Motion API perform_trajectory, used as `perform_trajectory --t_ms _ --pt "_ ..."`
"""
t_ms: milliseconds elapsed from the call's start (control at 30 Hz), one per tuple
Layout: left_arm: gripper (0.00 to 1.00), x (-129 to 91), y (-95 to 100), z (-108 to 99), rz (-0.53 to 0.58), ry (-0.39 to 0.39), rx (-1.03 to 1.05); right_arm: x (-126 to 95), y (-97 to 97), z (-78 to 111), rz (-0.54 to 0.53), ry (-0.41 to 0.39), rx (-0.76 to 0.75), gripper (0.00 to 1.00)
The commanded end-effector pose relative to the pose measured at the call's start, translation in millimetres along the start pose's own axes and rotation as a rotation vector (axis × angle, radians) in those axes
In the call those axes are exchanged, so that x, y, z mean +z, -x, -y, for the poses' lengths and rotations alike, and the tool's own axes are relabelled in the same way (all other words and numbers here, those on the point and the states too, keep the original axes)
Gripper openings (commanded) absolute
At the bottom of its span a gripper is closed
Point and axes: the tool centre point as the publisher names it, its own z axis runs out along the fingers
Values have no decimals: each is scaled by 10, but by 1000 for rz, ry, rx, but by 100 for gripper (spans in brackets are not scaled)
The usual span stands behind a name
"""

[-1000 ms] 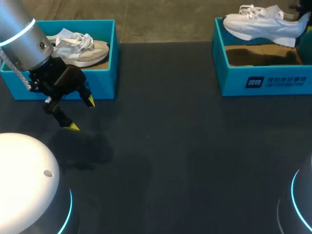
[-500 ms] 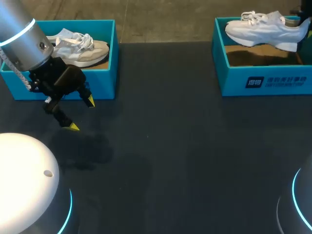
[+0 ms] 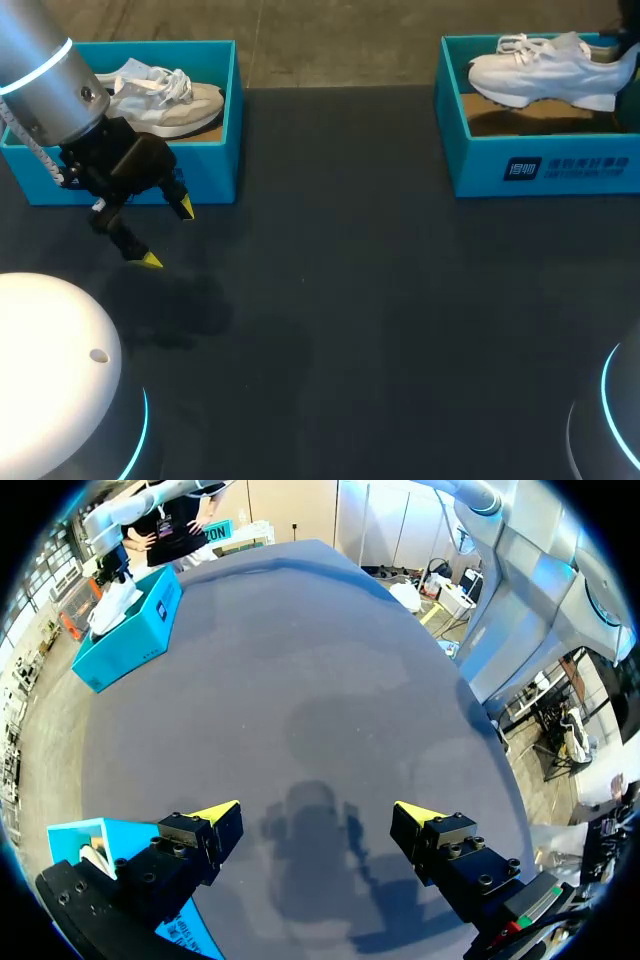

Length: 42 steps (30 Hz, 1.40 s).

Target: Take the shoe out of the shoebox, open the shoe tongue, remove and reinsert the insole, then place the shoe into the shoebox

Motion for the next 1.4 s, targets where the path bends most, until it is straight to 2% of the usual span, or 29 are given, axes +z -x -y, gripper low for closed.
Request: perform_trajectory --t_ms 33,133,633,767,1000,1400 --pt "100 -5 -9 1 0 3 0 -71 -2 125 11 15 -27 0" --pt "100 -5 -9 1 0 3 0 -49 19 199 -11 4 -38 0" --pt "100 -5 -9 1 0 3 0 -50 4 202 -12 11 -37 0" --pt "100 -5 -9 1 0 3 0 -29 -38 289 1 49 -14 0" --pt "100 -5 -9 1 0 3 0 8 20 419 12 78 12 0" --pt "100 -5 -9 1 0 3 0 125 45 545 22 67 22 0"
